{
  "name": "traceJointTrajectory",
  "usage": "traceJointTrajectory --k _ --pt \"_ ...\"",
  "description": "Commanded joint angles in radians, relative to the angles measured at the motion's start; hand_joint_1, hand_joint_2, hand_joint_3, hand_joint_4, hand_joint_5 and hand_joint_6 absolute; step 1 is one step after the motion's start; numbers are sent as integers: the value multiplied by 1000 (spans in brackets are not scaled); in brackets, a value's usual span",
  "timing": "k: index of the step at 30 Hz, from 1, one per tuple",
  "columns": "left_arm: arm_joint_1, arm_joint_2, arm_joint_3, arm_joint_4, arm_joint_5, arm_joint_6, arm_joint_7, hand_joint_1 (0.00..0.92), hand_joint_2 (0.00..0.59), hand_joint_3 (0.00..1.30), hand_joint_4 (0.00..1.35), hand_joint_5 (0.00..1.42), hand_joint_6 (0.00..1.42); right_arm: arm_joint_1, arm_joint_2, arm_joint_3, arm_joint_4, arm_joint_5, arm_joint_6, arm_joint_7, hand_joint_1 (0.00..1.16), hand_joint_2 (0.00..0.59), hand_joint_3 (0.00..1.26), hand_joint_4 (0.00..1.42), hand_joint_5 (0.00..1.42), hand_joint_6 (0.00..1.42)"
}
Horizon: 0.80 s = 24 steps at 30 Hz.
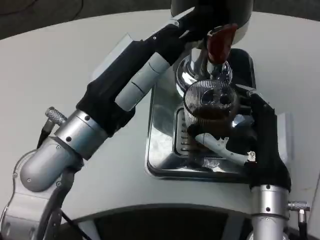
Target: Grasp the cup under the faucet to collect the drink, then remove the cup.
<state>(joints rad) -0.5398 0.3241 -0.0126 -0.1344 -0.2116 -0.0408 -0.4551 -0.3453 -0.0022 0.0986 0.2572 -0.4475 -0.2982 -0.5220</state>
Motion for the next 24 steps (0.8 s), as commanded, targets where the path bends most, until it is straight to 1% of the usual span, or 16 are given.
traceJointTrajectory --k 1,9,12,16,20,24 --pt "35 4 10 -39 -18 18 -12 24 95 149 0 88 58 19 4 2 -45 -5 2 1 1002 116 792 827 1005 957" --pt "80 18 23 -131 -24 43 -1 24 95 162 0 88 58 44 4 1 -98 -5 11 10 1000 116 796 827 1016 963" --pt "107 22 39 -175 -22 55 11 24 95 164 0 88 58 55 6 3 -120 -4 14 15 999 116 799 827 1017 963" --pt "169 29 81 -247 -21 72 30 24 95 168 0 88 58 76 8 6 -158 -3 15 26 999 116 802 827 1018 965" --pt "212 37 100 -281 -22 79 31 24 95 172 0 88 58 93 9 7 -187 -1 18 39 999 116 803 827 1018 967" --pt "257 47 111 -310 -12 66 29 24 95 174 0 88 58 107 10 5 -208 -2 20 48 998 116 803 827 1018 968"
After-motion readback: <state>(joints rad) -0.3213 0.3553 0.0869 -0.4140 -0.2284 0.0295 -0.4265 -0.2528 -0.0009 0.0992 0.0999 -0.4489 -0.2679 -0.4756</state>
